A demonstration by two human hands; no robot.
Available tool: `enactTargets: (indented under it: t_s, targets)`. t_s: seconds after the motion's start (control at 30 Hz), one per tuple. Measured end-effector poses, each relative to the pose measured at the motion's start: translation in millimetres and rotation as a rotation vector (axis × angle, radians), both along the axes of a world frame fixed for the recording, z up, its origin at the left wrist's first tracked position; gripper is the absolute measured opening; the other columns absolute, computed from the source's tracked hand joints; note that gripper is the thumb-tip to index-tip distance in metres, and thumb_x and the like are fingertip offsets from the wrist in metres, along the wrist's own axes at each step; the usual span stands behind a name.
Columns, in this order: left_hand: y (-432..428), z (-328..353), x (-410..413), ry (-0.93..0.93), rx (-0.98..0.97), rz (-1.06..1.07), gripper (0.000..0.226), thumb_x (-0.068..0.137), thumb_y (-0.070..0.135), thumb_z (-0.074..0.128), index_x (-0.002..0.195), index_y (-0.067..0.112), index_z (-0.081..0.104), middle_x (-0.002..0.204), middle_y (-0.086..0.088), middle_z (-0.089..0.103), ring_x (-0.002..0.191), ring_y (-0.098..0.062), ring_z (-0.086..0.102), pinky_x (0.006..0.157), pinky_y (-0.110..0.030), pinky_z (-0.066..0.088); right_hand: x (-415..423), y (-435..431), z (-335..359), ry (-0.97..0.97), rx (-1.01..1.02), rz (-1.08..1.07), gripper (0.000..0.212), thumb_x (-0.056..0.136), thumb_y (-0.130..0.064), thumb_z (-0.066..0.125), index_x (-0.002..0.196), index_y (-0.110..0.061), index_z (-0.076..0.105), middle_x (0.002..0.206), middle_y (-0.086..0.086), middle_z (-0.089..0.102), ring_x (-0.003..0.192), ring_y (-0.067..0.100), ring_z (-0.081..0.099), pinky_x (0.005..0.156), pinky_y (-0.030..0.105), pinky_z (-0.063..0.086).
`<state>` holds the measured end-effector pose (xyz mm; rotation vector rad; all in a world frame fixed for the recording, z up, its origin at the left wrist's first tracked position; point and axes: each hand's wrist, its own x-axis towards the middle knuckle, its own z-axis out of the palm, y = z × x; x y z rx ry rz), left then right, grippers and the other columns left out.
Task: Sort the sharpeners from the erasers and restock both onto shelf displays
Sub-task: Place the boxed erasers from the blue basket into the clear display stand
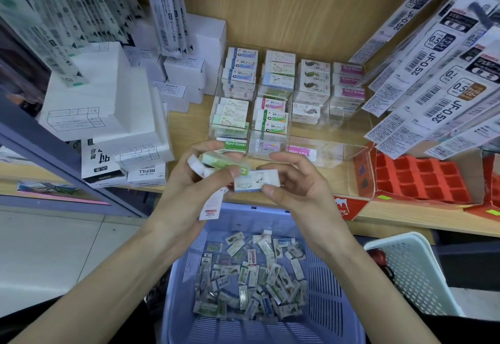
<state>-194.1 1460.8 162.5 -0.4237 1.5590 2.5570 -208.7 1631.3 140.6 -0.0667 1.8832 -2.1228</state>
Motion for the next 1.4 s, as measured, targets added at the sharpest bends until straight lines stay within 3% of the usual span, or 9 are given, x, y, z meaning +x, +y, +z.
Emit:
enactTargets:
  t_s: [0.17, 0.27, 0.47, 0.63, 0.77, 0.9, 1.03, 1.27, 1.4]
  targets:
    - [8, 3, 3, 0.048, 0.022, -0.052, 0.047, 0.065, -0.001, 0.067, 0.107, 0.017, 0.055, 0.094, 0.000, 0.073, 0.091, -0.018, 0.070, 0.071, -0.029, 0.058, 6, 7, 4, -0.075, -0.285, -0.088, 0.071, 0.057, -0.028, 0.089, 0.120, -0.018, 0.058, 0.112, 0.019, 0.059, 0.100, 0.027, 0.060, 0.091, 0.033, 0.051]
    - [11, 2, 5, 0.087, -0.009, -0.118, 0.044, 0.067, -0.007, 0.073, 0.102, 0.015, 0.057, 0.101, -0.003, 0.072, 0.097, -0.021, 0.068, 0.075, -0.029, 0.057, 12, 13, 11, -0.056, -0.345, -0.115, 0.069, 0.059, -0.031, 0.085, 0.121, -0.018, 0.057, 0.108, 0.013, 0.065, 0.098, 0.026, 0.064, 0.084, 0.036, 0.055]
    - [16, 4, 14, 0.158, -0.079, -0.249, 0.032, 0.065, -0.002, 0.066, 0.091, 0.016, 0.059, 0.107, 0.000, 0.071, 0.092, -0.012, 0.067, 0.069, -0.020, 0.052, 22, 28, 22, -0.055, -0.158, -0.092, 0.026, 0.092, -0.017, 0.052, 0.117, -0.015, 0.059, 0.102, 0.008, 0.069, 0.090, 0.017, 0.064, 0.081, 0.034, 0.046]
    - [25, -1, 18, 0.130, -0.045, -0.302, 0.031, 0.065, -0.001, 0.067, 0.086, 0.022, 0.066, 0.108, 0.000, 0.070, 0.091, -0.013, 0.066, 0.066, -0.022, 0.052, 28, 31, 24, -0.044, 0.035, 0.052, 0.033, 0.076, -0.019, 0.070, 0.108, -0.021, 0.063, 0.107, 0.019, 0.064, 0.096, 0.029, 0.061, 0.089, 0.042, 0.048]
    - [26, -6, 20, 0.056, -0.051, -0.318, 0.037, 0.068, -0.001, 0.076, 0.098, 0.019, 0.067, 0.108, 0.001, 0.071, 0.088, -0.013, 0.067, 0.065, -0.021, 0.053, 31, 33, 24, 0.037, 0.142, 0.011, 0.029, 0.069, -0.021, 0.075, 0.096, -0.018, 0.065, 0.085, 0.004, 0.064, 0.077, 0.011, 0.057, 0.069, 0.022, 0.047]
    - [22, -9, 16, 0.077, -0.308, -0.199, 0.029, 0.072, 0.007, 0.073, 0.098, 0.015, 0.065, 0.097, 0.001, 0.072, 0.083, -0.012, 0.066, 0.066, -0.018, 0.051, 23, 38, 23, 0.089, 0.211, -0.058, 0.022, 0.070, -0.021, 0.074, 0.090, -0.028, 0.068, 0.082, 0.000, 0.062, 0.076, 0.016, 0.055, 0.072, 0.034, 0.051]
    - [14, -5, 6, 0.165, -0.559, -0.126, 0.021, 0.073, 0.002, 0.075, 0.089, 0.011, 0.064, 0.088, 0.001, 0.072, 0.080, -0.008, 0.066, 0.069, -0.014, 0.049, 10, 29, 28, 0.163, 0.346, 0.019, 0.025, 0.078, -0.015, 0.074, 0.088, -0.036, 0.066, 0.082, -0.012, 0.064, 0.074, 0.008, 0.058, 0.071, 0.028, 0.051]
    - [-17, -1, -9, -0.114, -0.261, 0.192, 0.029, 0.071, 0.022, 0.073, 0.090, 0.008, 0.057, 0.069, -0.003, 0.062, 0.062, -0.012, 0.062, 0.054, -0.023, 0.053, -80, -19, 19, 0.353, 0.600, -0.093, 0.018, 0.082, -0.019, 0.071, 0.097, -0.023, 0.062, 0.100, -0.007, 0.059, 0.096, 0.008, 0.054, 0.086, 0.020, 0.043]
    - [-24, 2, -13, -0.197, -0.202, 0.181, 0.036, 0.068, 0.037, 0.071, 0.083, 0.010, 0.051, 0.060, -0.002, 0.061, 0.050, -0.015, 0.058, 0.055, -0.028, 0.049, -124, -41, 5, 0.425, 0.757, -0.008, 0.024, 0.083, -0.020, 0.071, 0.104, -0.015, 0.063, 0.107, -0.005, 0.051, 0.102, 0.008, 0.047, 0.078, 0.010, 0.032]
